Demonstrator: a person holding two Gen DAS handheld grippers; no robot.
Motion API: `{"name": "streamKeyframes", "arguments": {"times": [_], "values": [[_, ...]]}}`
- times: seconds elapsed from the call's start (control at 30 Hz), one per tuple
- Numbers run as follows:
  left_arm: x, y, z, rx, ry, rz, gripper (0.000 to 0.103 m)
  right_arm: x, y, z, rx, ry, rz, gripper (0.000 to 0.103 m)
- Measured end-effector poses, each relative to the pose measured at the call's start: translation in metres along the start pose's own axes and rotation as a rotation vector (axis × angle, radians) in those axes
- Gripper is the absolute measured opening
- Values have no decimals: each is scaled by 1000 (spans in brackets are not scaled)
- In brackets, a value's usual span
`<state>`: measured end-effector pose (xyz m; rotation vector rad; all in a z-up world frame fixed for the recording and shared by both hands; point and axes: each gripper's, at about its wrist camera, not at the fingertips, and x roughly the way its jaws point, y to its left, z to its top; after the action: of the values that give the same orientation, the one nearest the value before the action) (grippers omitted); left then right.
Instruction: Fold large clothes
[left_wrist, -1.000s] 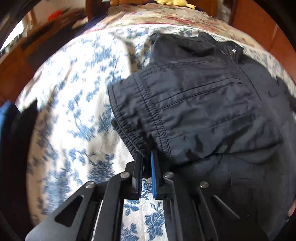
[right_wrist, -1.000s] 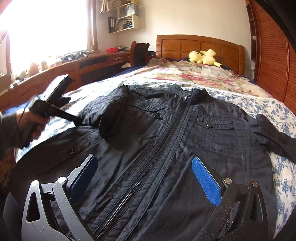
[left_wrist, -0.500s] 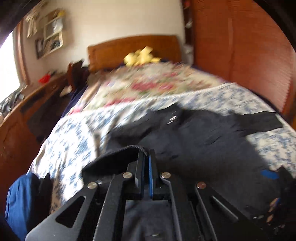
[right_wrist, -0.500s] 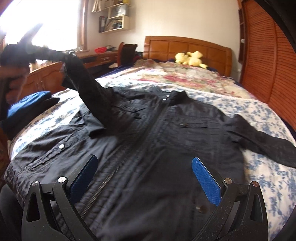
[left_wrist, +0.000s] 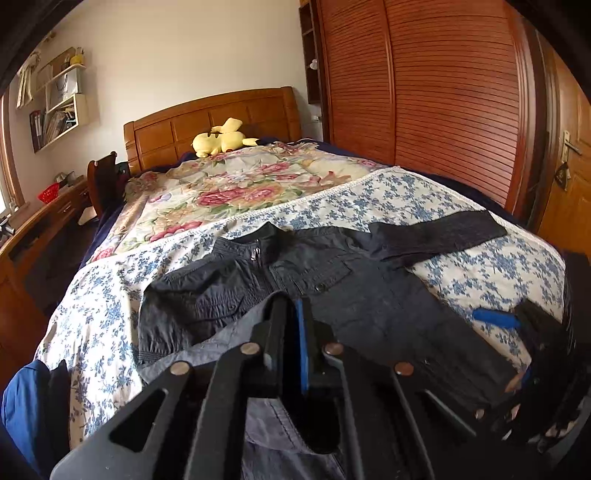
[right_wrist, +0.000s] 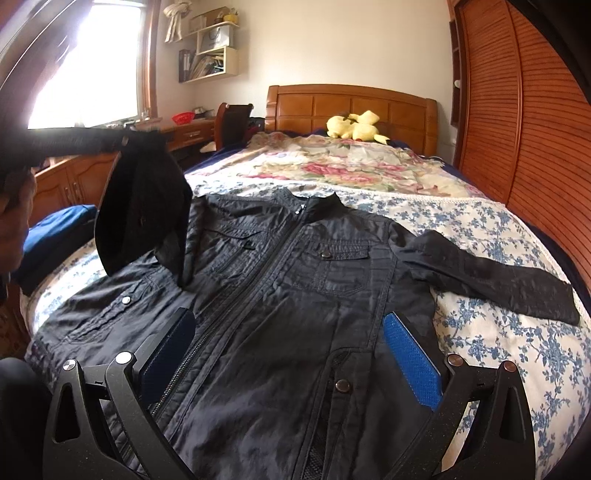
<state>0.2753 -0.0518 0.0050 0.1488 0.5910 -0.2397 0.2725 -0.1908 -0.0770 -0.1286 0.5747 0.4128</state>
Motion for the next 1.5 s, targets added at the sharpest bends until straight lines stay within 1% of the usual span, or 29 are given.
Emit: {"name": "streamKeyframes", "arguments": {"times": [0.07,0.1,0.17,0.23,0.37,0.57,0.67,0.73,0.9,1.0,1.07,1.2,1.4,1.5], "values": [[-6,-4,-9,18,-2,-23,13,-1,2,1,-1,-3,3,103],[-7,-7,-14,22,2,-37,16,-1,2,1,-1,-4,4,103],[-12,-8,-26,16,6,-65,23,-1,3,2,-1,-8,8,103],[-17,-5,-38,-7,10,-83,26,1,4,1,1,-6,9,103],[-25,4,-63,-37,-1,-65,30,8,7,-1,4,8,28,103],[-27,38,-106,-106,-5,-10,33,24,23,-9,-9,30,92,103],[-23,59,-128,-156,15,8,33,32,34,-14,-24,44,115,103],[-21,68,-136,-162,26,23,33,41,44,-17,-39,64,134,103],[-26,83,-147,-174,5,57,33,58,66,-21,-66,95,191,103],[-28,92,-157,-187,2,73,33,65,83,-22,-92,107,239,99],[-26,97,-163,-198,13,85,33,68,94,-25,-118,121,271,96],[-31,104,-169,-201,9,96,33,77,114,-34,-162,154,307,91],[-36,110,-171,-211,-9,97,33,95,127,-50,-213,230,304,85],[-36,110,-171,-208,-10,101,33,103,129,-54,-221,262,285,79]]}}
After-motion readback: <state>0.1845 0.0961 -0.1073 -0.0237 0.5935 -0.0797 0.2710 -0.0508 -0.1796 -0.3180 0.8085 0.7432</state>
